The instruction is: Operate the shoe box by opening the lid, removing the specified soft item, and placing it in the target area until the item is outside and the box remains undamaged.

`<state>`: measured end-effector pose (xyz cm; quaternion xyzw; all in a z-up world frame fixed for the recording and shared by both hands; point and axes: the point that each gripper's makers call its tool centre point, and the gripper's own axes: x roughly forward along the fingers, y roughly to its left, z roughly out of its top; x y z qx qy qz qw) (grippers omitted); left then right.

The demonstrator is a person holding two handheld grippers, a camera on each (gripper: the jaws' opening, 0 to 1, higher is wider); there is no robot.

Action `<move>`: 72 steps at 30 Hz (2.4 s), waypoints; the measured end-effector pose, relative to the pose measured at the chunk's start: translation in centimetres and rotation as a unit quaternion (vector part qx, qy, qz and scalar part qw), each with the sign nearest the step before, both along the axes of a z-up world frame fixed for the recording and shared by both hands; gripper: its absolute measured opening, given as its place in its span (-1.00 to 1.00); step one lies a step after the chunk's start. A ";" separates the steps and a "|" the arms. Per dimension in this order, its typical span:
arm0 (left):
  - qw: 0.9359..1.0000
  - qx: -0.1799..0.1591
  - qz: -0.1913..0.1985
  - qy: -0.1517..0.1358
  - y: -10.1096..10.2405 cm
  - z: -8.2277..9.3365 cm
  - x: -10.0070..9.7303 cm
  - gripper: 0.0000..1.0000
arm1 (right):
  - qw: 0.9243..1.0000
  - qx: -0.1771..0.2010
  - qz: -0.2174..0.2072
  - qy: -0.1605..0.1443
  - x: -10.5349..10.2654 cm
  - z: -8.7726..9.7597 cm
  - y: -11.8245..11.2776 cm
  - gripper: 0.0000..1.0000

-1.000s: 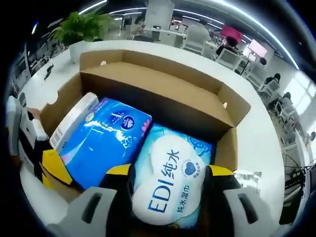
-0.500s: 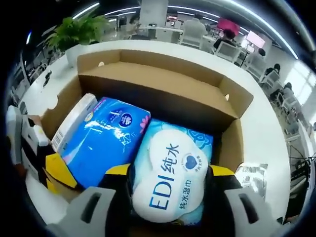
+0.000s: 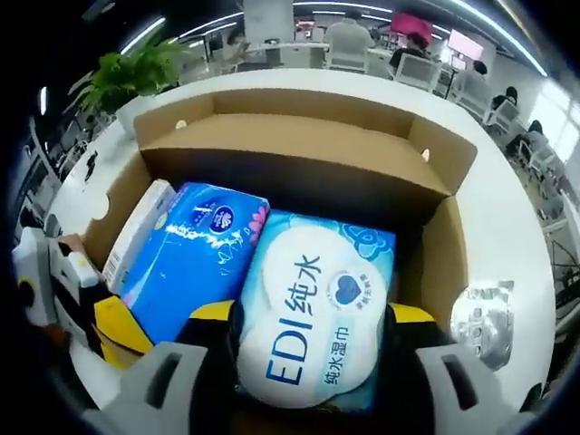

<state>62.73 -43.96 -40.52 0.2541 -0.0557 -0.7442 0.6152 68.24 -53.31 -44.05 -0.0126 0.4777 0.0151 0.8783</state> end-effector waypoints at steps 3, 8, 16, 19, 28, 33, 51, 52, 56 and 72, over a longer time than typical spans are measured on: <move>1.000 0.000 -0.001 0.000 0.0 0.0 -0.1 -0.89 | 1.000 0.002 -0.004 0.007 0.1 -0.3 0.0 0.33; 1.000 0.001 -0.002 0.001 0.0 0.0 -0.1 -0.89 | 1.000 -0.007 -0.007 0.022 0.3 -0.9 0.0 0.36; 1.000 0.001 -0.002 0.002 0.0 0.0 -0.2 -0.89 | 0.999 0.006 0.000 0.040 0.1 -1.3 0.0 0.39; 1.000 0.001 -0.002 0.000 -0.1 -0.1 -0.1 -0.89 | 0.999 0.006 0.004 0.038 0.3 -1.4 0.0 0.39; 1.000 0.004 0.005 0.013 -0.1 0.0 0.0 -0.91 | 0.999 0.002 0.008 0.041 0.3 -1.2 -0.1 0.38; 1.000 0.002 -0.008 0.003 0.1 0.0 -0.3 -0.90 | 0.999 -0.001 -0.004 0.049 -0.2 -1.2 -0.2 0.38; 1.000 0.003 -0.009 0.002 0.0 -0.1 -0.4 -0.91 | 1.000 0.008 -0.001 0.017 0.4 -1.5 -0.2 0.40; 1.000 0.003 -0.009 0.002 0.0 -0.1 -0.4 -0.91 | 1.000 0.008 -0.001 0.013 0.5 -1.5 -0.2 0.39; 1.000 0.002 -0.008 0.001 0.0 -0.1 -0.4 -0.91 | 1.000 0.008 -0.005 -0.006 0.6 -1.4 -0.2 0.37; 1.000 -0.001 -0.007 -0.002 -0.1 0.0 -0.2 -0.89 | 1.000 0.009 -0.015 -0.019 1.3 -1.1 -0.7 0.35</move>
